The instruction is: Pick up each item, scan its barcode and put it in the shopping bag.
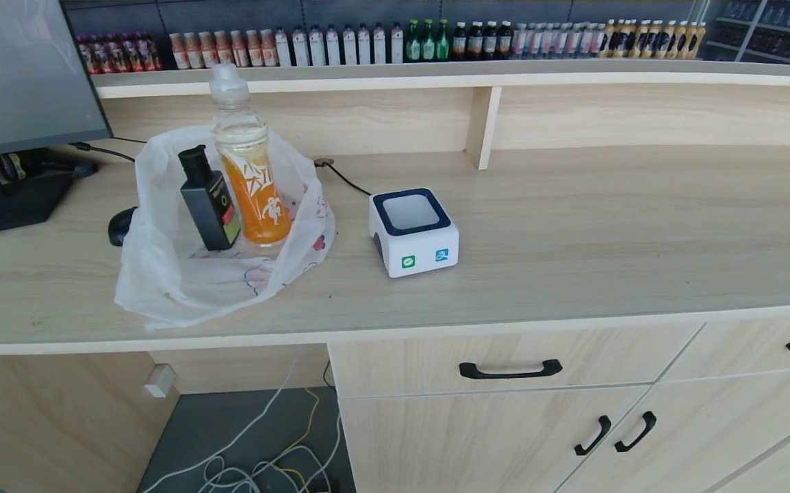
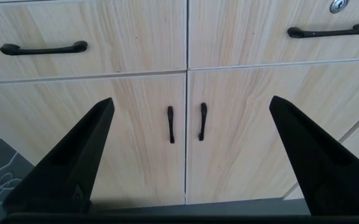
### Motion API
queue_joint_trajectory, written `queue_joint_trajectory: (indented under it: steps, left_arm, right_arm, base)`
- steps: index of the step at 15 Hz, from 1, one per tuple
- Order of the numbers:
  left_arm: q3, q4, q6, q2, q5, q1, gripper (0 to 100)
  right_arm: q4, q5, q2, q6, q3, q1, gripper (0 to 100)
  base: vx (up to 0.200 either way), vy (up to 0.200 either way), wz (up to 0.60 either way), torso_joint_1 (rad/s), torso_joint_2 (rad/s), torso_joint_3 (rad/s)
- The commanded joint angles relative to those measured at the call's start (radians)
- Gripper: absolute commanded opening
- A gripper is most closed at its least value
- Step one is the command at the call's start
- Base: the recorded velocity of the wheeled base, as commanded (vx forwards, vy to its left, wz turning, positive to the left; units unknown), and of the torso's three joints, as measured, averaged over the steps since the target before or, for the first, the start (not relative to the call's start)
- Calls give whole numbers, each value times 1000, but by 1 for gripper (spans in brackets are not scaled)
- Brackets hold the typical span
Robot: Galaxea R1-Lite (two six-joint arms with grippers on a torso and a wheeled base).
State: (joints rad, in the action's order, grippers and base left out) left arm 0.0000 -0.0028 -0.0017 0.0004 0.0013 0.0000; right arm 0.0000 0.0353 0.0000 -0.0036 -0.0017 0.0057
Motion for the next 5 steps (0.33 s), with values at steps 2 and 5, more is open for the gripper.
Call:
queue_joint_trajectory:
  steps: [2, 5]
  left_arm:
    - [0, 0, 0, 0, 0, 0, 100]
    - [0, 0, -1, 0, 0, 0, 100]
  right_arm:
    - [0, 0, 0, -4, 0, 0, 100]
    - [0, 0, 0, -4, 0, 0, 100]
  base:
    - [0, 0, 0, 0, 0, 0]
    - [0, 0, 0, 0, 0, 0]
